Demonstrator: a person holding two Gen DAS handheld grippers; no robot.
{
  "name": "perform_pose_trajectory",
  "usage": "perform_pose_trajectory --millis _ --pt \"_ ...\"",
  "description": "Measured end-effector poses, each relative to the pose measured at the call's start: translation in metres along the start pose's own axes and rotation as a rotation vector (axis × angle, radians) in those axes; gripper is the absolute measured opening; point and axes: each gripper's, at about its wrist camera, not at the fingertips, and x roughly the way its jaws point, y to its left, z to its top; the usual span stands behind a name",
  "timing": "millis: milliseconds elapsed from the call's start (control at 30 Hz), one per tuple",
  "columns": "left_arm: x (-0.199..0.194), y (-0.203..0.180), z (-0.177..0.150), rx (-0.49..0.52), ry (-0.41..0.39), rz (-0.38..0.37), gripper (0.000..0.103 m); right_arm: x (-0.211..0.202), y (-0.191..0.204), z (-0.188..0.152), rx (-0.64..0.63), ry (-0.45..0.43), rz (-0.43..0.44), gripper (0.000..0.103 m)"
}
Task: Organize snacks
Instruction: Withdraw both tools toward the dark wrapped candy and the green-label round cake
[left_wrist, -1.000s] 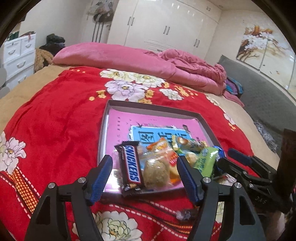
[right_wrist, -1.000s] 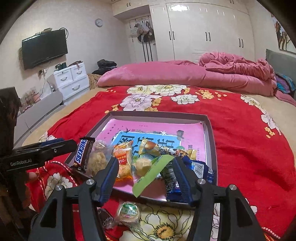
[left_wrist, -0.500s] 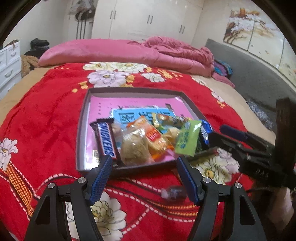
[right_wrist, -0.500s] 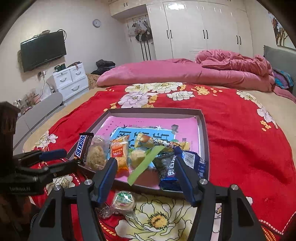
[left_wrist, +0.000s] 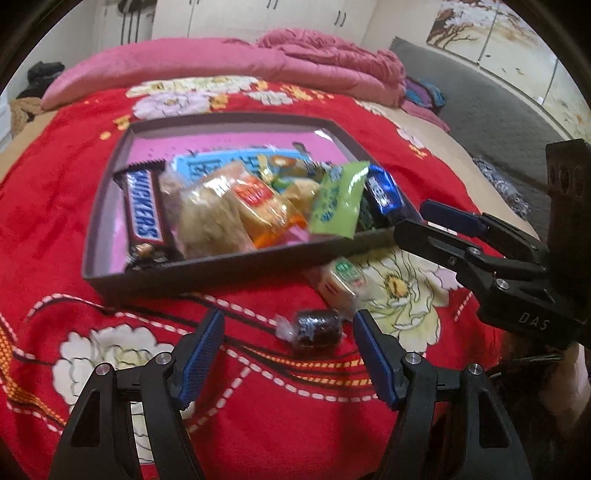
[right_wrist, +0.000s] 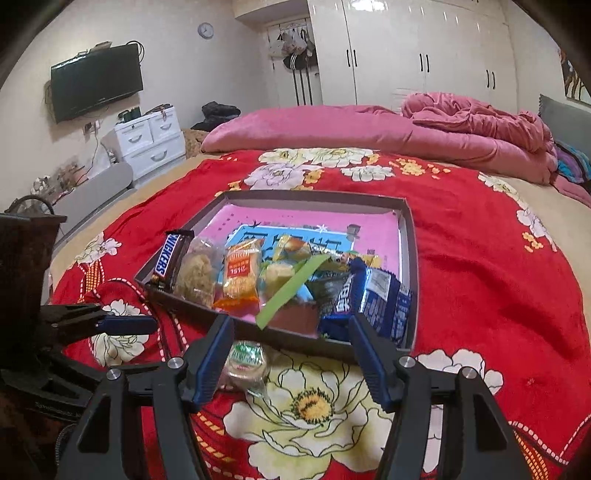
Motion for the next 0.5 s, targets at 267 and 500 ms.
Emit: perform_pose_trajectory --millis 267,500 --pt "0.016 -0.01 -0.005 0.015 0.056 -0.008 0.059 0.006 -0.003 -0.011 -0.005 0.056 0.016 0.065" --pt "0.025 -0.016 -0.006 0.033 0.078 -0.023 0.041 0.015 0.0 -0.013 0.013 0.092 0.049 0.065"
